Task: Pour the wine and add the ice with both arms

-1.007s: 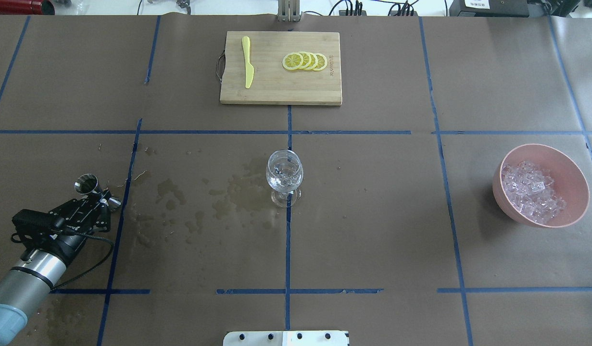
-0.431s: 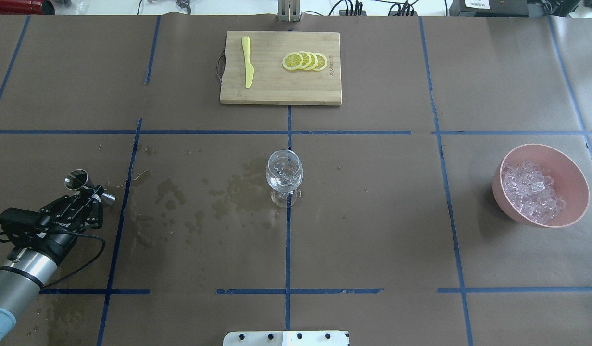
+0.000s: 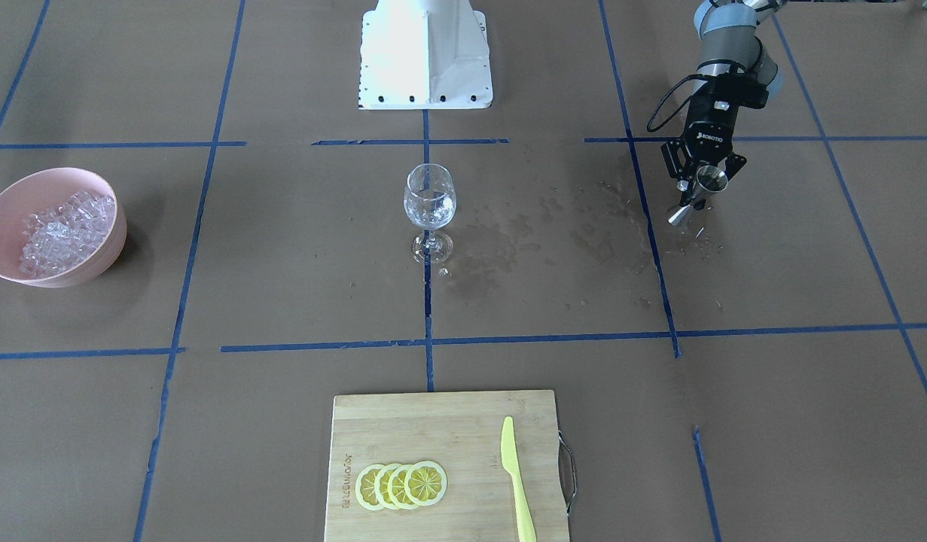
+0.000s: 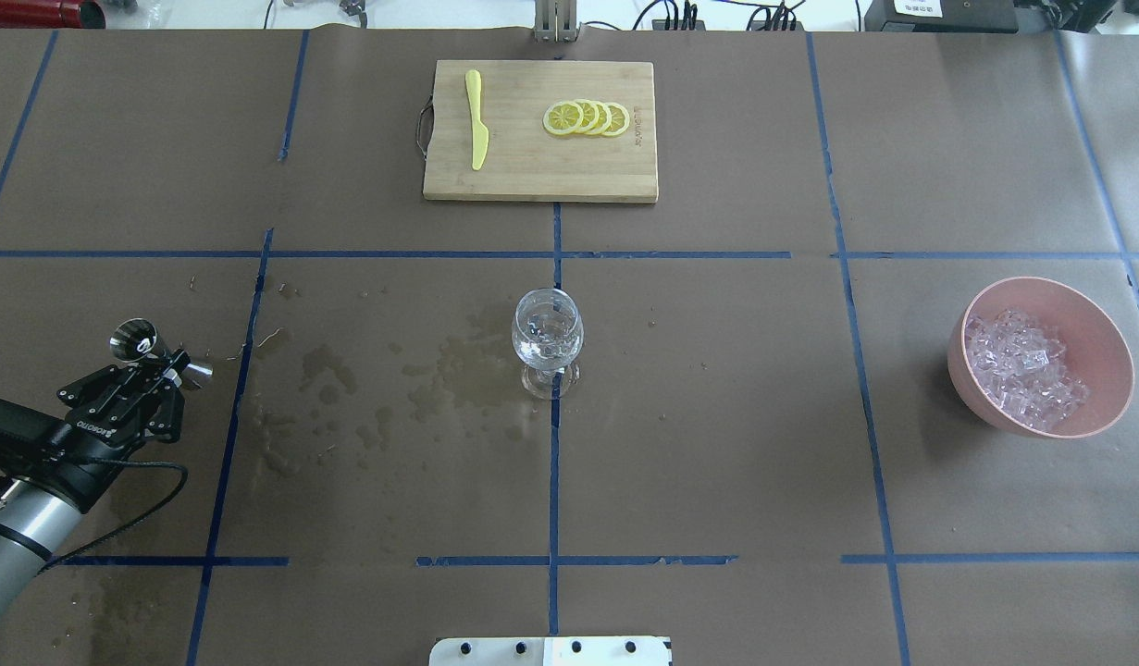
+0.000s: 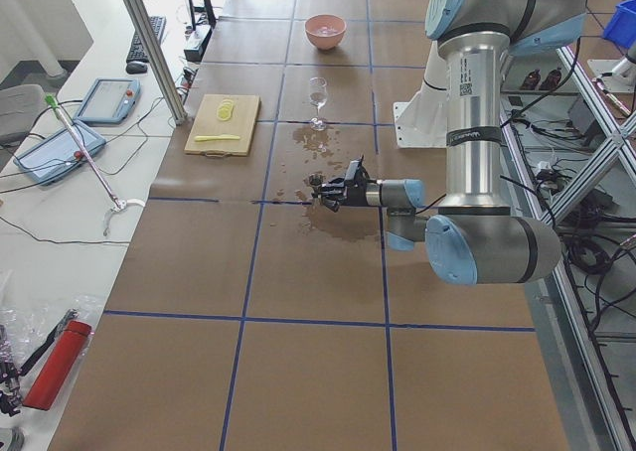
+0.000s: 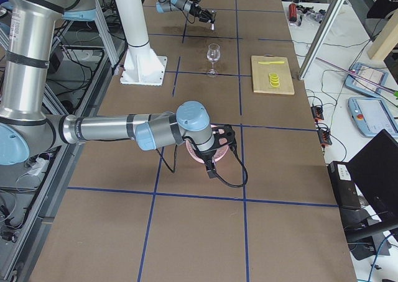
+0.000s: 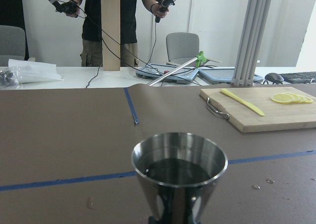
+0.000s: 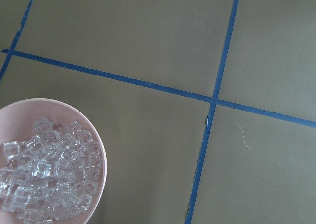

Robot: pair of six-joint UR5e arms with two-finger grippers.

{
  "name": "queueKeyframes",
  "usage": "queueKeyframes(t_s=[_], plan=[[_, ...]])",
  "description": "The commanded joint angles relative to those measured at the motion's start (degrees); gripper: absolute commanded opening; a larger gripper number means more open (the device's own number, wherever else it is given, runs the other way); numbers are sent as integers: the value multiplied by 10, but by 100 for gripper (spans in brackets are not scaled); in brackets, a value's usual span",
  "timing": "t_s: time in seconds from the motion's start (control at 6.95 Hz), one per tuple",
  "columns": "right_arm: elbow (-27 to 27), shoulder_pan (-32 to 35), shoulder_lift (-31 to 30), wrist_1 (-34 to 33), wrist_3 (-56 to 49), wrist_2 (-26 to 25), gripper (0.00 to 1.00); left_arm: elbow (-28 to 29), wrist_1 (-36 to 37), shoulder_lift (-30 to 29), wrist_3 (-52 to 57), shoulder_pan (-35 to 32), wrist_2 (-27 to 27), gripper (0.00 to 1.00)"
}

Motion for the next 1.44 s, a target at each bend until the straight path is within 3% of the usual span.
queueKeyframes(t_s=[0.0, 0.43, 0.86, 1.01, 1.29], plan=[[0, 0, 0, -1, 0, 0, 100, -12, -65, 3, 197, 0, -19, 0], [-2, 0, 0, 0, -1, 0, 100, -94, -71, 1, 302, -1, -146, 0], [-4, 0, 0, -1, -1, 0, 100, -150, 25, -10, 303, -63, -340, 0], [-5, 0, -1, -1, -2, 0, 100, -150, 70, -42, 298, -94, -399, 0], [-7, 1, -8, -1, -2, 0, 100, -151, 146, -101, 289, -108, -439, 0]])
